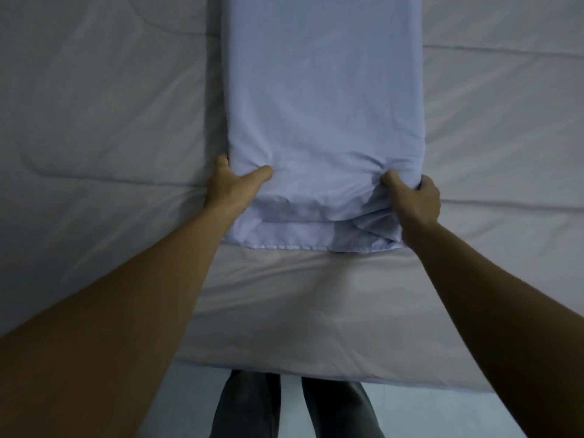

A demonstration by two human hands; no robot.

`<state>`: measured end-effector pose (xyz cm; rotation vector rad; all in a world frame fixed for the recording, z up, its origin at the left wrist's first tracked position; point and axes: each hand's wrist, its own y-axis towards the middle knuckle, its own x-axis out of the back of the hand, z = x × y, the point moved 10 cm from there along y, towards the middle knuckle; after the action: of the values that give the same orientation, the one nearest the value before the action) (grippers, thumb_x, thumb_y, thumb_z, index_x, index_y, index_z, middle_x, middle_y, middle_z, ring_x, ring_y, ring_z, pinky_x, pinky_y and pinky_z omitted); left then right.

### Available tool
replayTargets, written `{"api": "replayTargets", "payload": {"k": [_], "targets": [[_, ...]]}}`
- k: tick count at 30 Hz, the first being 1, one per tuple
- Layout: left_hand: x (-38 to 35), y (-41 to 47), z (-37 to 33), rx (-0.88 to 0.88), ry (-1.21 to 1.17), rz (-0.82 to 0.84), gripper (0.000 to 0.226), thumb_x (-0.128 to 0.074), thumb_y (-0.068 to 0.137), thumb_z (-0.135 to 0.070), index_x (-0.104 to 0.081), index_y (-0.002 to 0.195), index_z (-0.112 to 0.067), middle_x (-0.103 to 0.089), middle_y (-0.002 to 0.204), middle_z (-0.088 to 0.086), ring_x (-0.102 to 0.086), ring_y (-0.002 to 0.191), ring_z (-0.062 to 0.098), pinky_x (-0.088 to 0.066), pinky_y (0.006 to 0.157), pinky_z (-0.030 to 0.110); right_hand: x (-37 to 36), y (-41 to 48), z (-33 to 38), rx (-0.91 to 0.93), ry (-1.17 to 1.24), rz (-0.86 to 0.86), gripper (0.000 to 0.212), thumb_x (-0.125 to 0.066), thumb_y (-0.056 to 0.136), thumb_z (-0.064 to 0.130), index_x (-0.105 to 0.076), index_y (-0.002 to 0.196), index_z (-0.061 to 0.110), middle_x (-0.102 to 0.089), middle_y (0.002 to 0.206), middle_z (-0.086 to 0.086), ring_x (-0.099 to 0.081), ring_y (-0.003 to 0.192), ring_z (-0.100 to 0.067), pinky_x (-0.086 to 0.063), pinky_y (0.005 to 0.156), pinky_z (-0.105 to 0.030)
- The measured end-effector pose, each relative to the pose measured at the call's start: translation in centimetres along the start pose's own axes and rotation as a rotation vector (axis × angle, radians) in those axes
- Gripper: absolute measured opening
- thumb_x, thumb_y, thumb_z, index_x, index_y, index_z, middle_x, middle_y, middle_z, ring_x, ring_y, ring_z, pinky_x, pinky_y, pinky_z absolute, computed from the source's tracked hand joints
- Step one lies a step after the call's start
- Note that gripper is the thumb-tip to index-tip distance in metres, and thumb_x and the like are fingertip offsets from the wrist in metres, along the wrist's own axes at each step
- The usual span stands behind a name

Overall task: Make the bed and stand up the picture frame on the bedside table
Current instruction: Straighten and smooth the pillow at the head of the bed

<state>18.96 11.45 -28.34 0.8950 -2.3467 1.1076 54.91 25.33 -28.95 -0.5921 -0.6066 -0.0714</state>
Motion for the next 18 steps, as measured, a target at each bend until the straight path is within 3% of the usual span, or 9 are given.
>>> {"api": "replayTargets", "payload": {"k": [5, 12, 15, 18], "targets": [[1.4, -2.2, -1.1, -0.011, -0.069, 0.043, 0.076, -0.075, 0.056, -0.048, -0.055, 0.125, -0.022, -0.068, 0.118, -0.003, -0.066, 0.103, 0.021, -0.054, 0.092, 0.039, 1.1, -1.8, 0.9, 0.004, 0.073, -0.002, 0.061, -0.073, 0.064, 0.056, -0.068, 0.109, 0.015, -0.071, 0.104, -0.003, -0.068, 0.092, -0.021, -0.059, 0.078, -0.033], [4.6, -7.2, 0.9, -0.035, -0.084, 0.087, 0.057, -0.081, 0.070, -0.032, -0.054, 0.119, -0.021, -0.067, 0.111, -0.002, -0.065, 0.098, 0.020, -0.052, 0.086, 0.034, 4.3, -9.0, -0.7, 0.040, 0.038, -0.066, 0.056, -0.074, 0.074, 0.050, -0.065, 0.113, 0.010, -0.068, 0.107, -0.005, -0.064, 0.094, -0.024, -0.052, 0.080, -0.032], [5.3, -9.3, 3.5, -0.002, -0.024, 0.103, 0.062, -0.082, 0.070, -0.034, -0.052, 0.123, -0.019, -0.064, 0.113, 0.000, -0.062, 0.099, 0.022, -0.047, 0.083, 0.032, 5.3, -12.2, -2.1, 0.068, 0.028, -0.062, 0.062, -0.070, 0.071, 0.054, -0.062, 0.114, 0.010, -0.065, 0.105, -0.003, -0.062, 0.091, -0.023, -0.046, 0.076, -0.031], [5.1, -10.4, 7.2, 0.103, 0.086, 0.190, 0.084, -0.079, 0.061, -0.044, -0.044, 0.133, -0.019, -0.062, 0.125, 0.007, -0.062, 0.110, 0.028, -0.049, 0.090, 0.036, 4.8, -14.1, -4.6, 0.063, -0.091, 0.053, 0.068, -0.064, 0.068, 0.056, -0.058, 0.119, 0.011, -0.061, 0.105, -0.003, -0.059, 0.093, -0.025, -0.042, 0.076, -0.031]]}}
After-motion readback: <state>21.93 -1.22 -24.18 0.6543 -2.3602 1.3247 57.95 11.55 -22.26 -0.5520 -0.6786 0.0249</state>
